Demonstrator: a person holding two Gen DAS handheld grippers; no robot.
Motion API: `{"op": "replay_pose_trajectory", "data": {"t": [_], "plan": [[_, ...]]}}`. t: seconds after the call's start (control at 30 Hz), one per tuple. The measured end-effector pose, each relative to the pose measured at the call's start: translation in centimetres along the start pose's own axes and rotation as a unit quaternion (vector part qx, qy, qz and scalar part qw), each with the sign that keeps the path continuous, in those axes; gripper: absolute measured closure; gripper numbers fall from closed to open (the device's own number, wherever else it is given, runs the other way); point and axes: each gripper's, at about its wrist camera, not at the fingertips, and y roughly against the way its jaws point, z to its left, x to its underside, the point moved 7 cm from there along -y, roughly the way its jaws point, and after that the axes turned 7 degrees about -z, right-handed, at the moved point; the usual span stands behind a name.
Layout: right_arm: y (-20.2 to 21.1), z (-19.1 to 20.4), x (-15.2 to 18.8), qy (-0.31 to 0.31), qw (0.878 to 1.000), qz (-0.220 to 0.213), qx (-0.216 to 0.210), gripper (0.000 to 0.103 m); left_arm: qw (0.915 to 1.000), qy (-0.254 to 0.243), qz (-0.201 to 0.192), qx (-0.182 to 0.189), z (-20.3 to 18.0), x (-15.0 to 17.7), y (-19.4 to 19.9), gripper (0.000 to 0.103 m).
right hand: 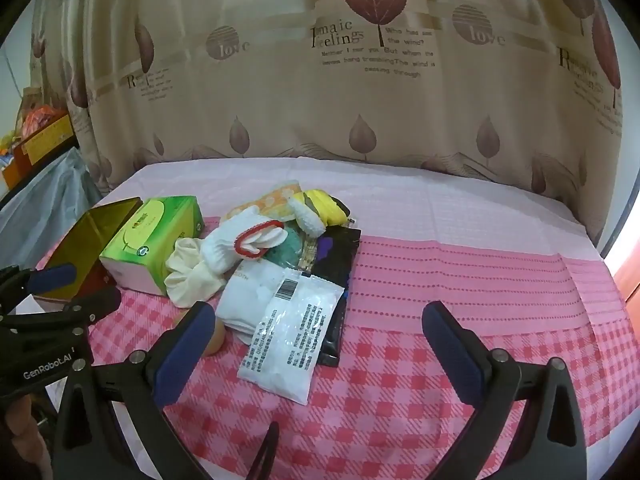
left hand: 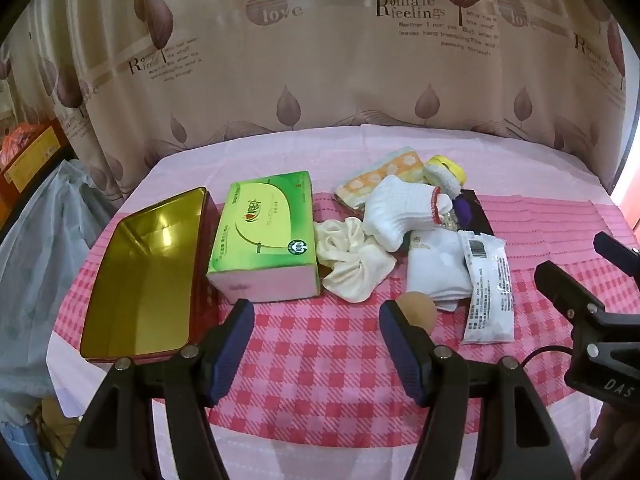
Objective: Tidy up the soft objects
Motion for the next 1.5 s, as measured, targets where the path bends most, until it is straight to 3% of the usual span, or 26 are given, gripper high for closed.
{"op": "replay_pose_trajectory", "data": {"t": [0.47,0.83,1.5], "plan": [[-0.1,0.3,0.2,0.003,1.0,0.005,-0.003,0.0,0.9994,-0.012,-0.033,-0.005,-0.2,-0.6,0.5,0.036],[-0.1,0.5,0.4,0.004,1.0,0.007,-0.006,0.0,0.9996,-0.01,-0.014,0.021,-0.7,-0.1,0.4,0.036],[0.0,1.2,0.6,0.011,1.0,0.015,-0.011,0.0,0.9998,0.009,0.001,0.016,0.0,0.3,-0.1,0.036]]}}
